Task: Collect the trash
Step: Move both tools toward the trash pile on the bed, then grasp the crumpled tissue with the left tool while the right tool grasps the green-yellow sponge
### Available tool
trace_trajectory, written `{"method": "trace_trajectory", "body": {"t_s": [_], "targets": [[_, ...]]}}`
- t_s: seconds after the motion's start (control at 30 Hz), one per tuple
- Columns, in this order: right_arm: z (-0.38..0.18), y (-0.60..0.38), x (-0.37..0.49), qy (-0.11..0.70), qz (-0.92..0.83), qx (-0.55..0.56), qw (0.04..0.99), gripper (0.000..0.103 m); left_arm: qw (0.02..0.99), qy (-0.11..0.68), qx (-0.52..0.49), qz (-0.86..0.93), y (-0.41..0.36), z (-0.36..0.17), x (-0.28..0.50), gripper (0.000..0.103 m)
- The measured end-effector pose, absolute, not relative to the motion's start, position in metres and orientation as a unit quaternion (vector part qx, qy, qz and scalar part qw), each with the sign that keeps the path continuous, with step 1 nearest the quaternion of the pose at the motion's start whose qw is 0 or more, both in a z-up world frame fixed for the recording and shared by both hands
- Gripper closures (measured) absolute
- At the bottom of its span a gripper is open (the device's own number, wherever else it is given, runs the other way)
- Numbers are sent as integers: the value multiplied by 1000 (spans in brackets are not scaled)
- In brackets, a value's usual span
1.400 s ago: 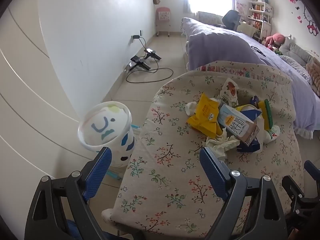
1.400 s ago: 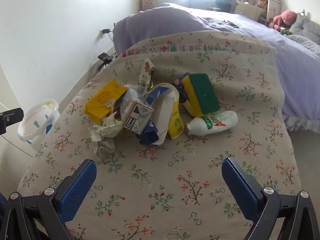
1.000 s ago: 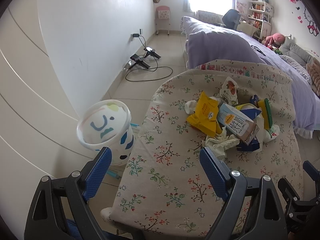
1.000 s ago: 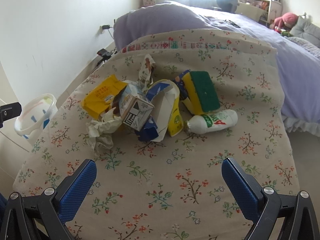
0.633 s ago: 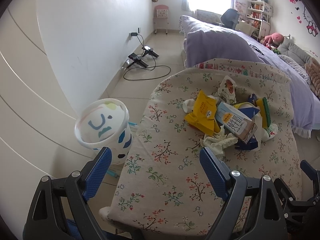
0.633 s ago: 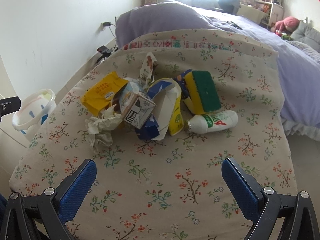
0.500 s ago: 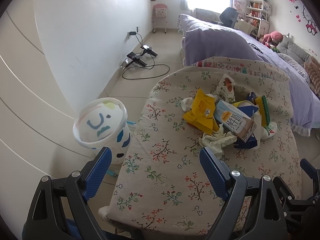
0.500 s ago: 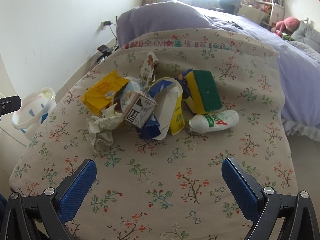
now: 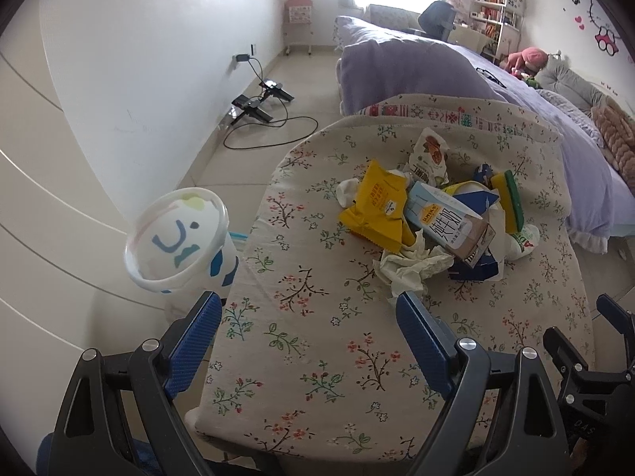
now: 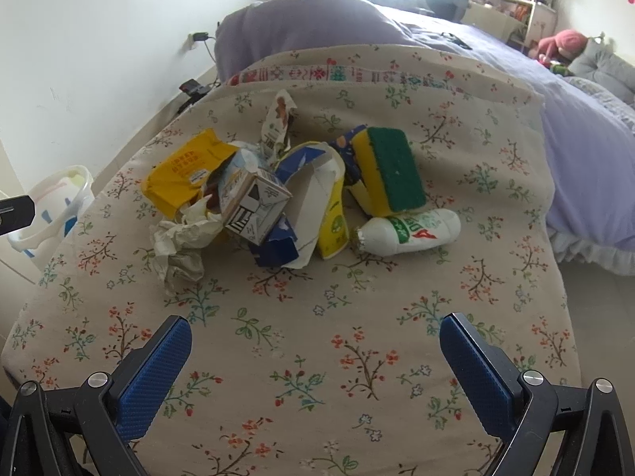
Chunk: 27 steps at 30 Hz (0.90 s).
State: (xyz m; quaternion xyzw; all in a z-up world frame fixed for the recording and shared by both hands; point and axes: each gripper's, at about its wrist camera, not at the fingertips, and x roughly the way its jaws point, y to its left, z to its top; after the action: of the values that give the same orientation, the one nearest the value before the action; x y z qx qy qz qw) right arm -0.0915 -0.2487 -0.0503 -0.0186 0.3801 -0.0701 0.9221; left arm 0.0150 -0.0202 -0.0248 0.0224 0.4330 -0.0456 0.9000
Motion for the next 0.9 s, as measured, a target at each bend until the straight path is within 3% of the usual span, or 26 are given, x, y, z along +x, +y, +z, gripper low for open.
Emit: {"method": "trace_trajectory", "body": {"t_s": [0.2, 0.37, 0.47, 0.63, 0.73, 0.77, 0.87, 0.9], "targets": [[-36, -260, -87, 390, -83, -45, 916, 0, 873, 479, 0, -90, -32, -20, 45, 12], [10, -310, -65, 393, -75, 24, 916, 0, 783, 585, -140, -162, -43, -36, 91, 12], [23, -346, -29, 432, -48, 99, 895, 0, 760, 611, -161, -154, -58, -57, 109, 24], [12, -357, 26, 476, -47, 88, 874, 0, 742, 639, -141, -148, -78, -103, 113, 34], [-20, -367, 42, 491, -9, 150, 858, 0, 735, 643, -147, -157, -85, -115, 118, 37], [-30, -370, 44, 503, -8, 167, 848, 0, 742, 637, -137, -159, -89, -115, 119, 43], [-49, -373, 52, 526, -9, 176, 832, 1, 755, 624, -113, -169, -99, -110, 119, 73], [-49, -374, 54, 524, -7, 178, 833, 1, 754, 623, -114, -173, -100, -107, 118, 74]]}}
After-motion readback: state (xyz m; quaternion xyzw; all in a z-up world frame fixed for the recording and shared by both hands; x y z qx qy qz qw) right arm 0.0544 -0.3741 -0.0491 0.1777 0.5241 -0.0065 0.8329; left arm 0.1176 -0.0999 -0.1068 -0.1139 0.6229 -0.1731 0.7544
